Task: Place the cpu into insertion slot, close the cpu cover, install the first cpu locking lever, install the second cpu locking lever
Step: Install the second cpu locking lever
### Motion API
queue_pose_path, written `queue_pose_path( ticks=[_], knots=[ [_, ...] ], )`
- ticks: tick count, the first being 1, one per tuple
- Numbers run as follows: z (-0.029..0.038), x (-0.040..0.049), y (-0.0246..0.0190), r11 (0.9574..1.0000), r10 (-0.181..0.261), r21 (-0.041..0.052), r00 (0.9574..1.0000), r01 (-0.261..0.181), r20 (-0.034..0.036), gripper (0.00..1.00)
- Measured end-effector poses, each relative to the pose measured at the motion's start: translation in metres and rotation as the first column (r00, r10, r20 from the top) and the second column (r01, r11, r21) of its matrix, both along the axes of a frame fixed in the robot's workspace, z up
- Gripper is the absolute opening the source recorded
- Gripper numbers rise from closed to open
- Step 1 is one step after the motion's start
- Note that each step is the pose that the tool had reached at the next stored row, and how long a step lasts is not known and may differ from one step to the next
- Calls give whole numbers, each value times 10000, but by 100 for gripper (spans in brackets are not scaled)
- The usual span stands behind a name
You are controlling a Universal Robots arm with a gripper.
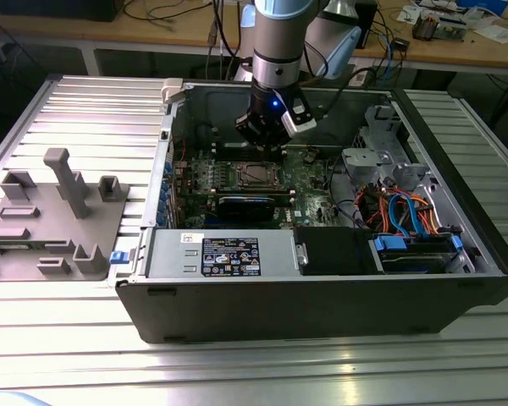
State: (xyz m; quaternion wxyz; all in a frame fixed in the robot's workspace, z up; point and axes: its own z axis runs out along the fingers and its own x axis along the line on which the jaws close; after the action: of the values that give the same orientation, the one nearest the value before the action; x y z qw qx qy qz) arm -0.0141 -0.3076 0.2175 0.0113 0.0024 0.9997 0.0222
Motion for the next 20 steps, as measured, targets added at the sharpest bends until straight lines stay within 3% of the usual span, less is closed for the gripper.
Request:
queue_pose_path(
  ticks=[8, 14, 15, 17, 18, 20],
  knots=[
    [30, 0, -4, 10000, 2, -5, 10000, -2, -2, 11],
    [29, 0, -43, 10000, -1, -18, 10000, 1, 1, 11],
    [29, -1, -43, 10000, -3, -60, 10000, 3, -1, 11],
    [32, 0, -43, 9998, 0, -222, 10000, 0, 0, 11],
    [34, 0, -43, 9994, 0, -348, 10000, 0, 1, 11],
    [43, 0, -43, 9989, 0, -474, 10000, 0, -1, 11]
  ],
)
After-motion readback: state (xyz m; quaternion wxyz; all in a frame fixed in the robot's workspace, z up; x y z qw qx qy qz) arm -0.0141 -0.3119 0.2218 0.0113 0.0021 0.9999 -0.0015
